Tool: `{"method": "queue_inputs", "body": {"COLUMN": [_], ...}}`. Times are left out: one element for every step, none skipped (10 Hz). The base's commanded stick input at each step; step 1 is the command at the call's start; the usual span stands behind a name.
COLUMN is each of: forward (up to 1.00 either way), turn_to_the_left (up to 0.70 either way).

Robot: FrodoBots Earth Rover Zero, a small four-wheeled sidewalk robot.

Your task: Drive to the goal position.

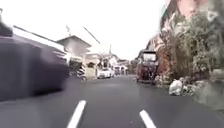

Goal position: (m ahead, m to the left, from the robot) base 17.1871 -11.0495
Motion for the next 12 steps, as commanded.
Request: {"method": "queue_inputs", "body": {"forward": [1.0, 1.0, 1.0, 1.0, 1.0, 1.0, 1.0, 1.0, 1.0, 1.0, 1.0, 1.0], "turn_to_the_left": [-0.4, -0.16, 0.0, 0.14, 0.18, 0.04, 0.0, 0.19, 0.15, 0.11, 0.19, 0.05]}}
